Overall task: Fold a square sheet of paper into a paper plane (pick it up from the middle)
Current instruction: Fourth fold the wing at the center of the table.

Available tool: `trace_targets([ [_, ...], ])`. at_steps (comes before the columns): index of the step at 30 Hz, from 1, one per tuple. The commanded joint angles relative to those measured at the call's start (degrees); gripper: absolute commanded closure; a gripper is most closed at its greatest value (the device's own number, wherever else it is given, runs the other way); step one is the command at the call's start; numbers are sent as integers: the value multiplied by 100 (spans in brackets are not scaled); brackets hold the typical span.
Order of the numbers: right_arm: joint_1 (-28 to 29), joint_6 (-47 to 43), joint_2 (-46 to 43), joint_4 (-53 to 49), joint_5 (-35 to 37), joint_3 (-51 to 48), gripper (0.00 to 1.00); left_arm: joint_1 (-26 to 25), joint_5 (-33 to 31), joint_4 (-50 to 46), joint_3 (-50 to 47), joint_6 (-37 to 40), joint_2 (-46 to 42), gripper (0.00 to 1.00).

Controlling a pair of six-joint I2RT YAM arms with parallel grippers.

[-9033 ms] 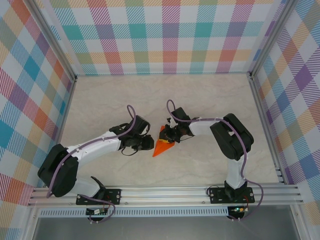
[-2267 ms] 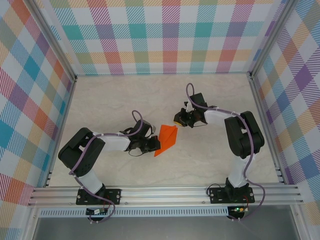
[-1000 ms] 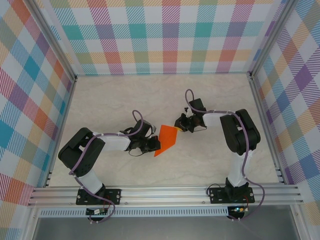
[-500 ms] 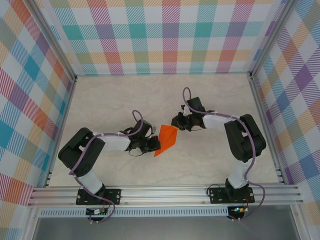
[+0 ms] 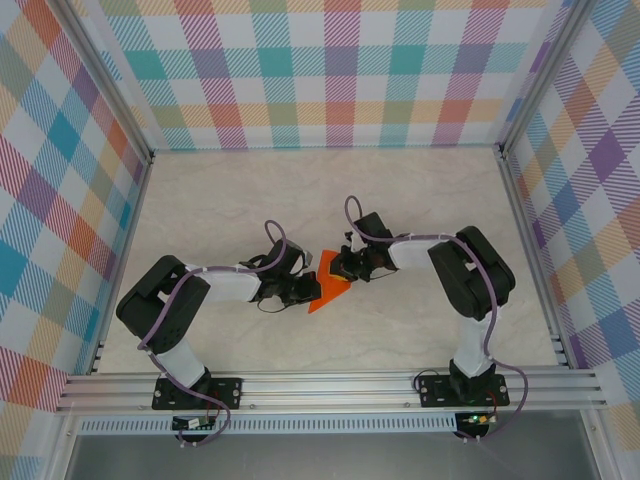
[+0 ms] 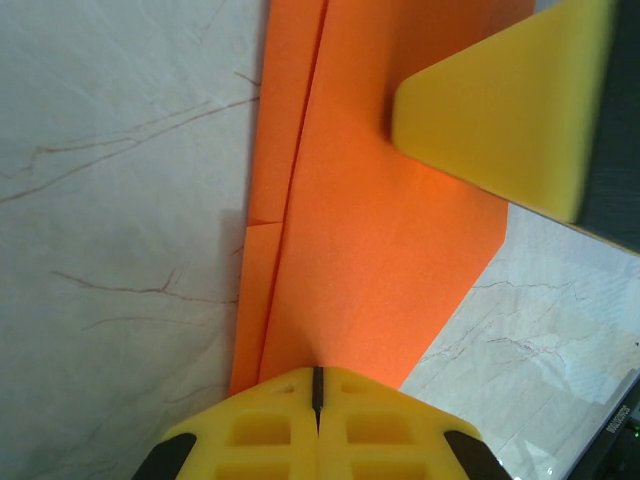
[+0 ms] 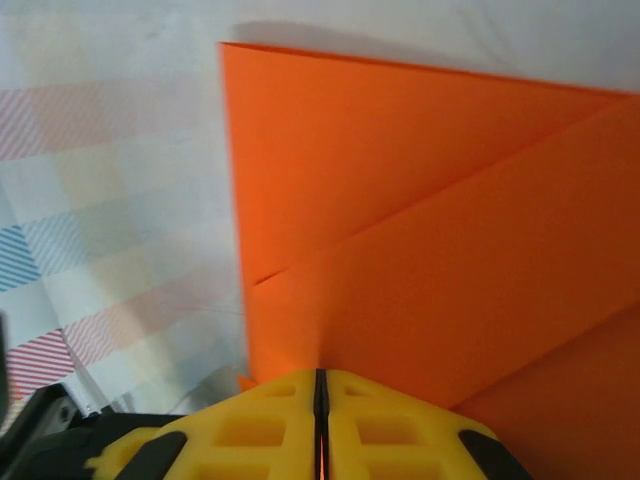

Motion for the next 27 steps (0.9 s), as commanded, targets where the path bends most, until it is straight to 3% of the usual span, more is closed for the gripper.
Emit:
trace_targets([
  [1, -24, -49, 245, -93, 143, -90, 92, -4, -519, -1101, -172, 121, 137, 98],
  [11, -17, -127, 245, -176, 323, -144, 92, 160, 84, -1376, 456, 50, -852, 88],
  [20, -17, -77, 245, -89, 321, -243, 92, 216, 928, -615, 734, -260, -85, 84],
  [27, -17, -64, 279, -78, 337, -253, 92, 217, 872, -571, 327, -368, 182, 84],
])
